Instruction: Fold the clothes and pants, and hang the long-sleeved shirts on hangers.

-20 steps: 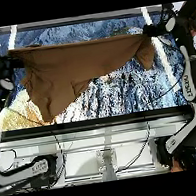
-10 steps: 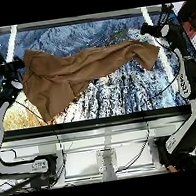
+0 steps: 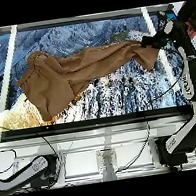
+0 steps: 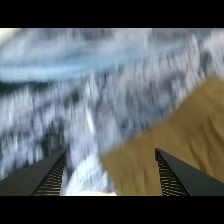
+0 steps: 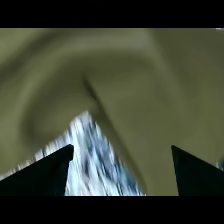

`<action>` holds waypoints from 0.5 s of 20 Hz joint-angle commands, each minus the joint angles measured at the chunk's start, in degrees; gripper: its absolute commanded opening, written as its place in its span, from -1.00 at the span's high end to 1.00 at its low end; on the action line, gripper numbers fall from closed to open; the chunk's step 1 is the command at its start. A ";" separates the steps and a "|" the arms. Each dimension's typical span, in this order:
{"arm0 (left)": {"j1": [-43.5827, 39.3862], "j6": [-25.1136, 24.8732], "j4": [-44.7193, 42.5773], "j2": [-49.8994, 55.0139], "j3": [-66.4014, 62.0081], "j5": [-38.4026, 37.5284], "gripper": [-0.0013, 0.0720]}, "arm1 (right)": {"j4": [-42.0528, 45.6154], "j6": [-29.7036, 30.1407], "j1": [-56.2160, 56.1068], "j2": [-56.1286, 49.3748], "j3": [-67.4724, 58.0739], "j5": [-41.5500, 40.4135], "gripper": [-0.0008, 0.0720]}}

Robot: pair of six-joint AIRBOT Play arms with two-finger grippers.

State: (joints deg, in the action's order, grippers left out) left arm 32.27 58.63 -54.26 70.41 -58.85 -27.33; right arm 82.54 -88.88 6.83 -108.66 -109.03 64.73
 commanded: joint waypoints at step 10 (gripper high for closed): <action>4.52 -14.08 28.81 17.75 0.04 -23.74 -0.95 | -12.07 10.62 -0.15 0.20 0.07 13.75 -0.53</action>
State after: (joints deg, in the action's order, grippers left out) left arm 38.13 54.46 -37.76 82.35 -58.81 -49.76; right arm 72.49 -79.46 6.70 -108.51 -108.97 77.38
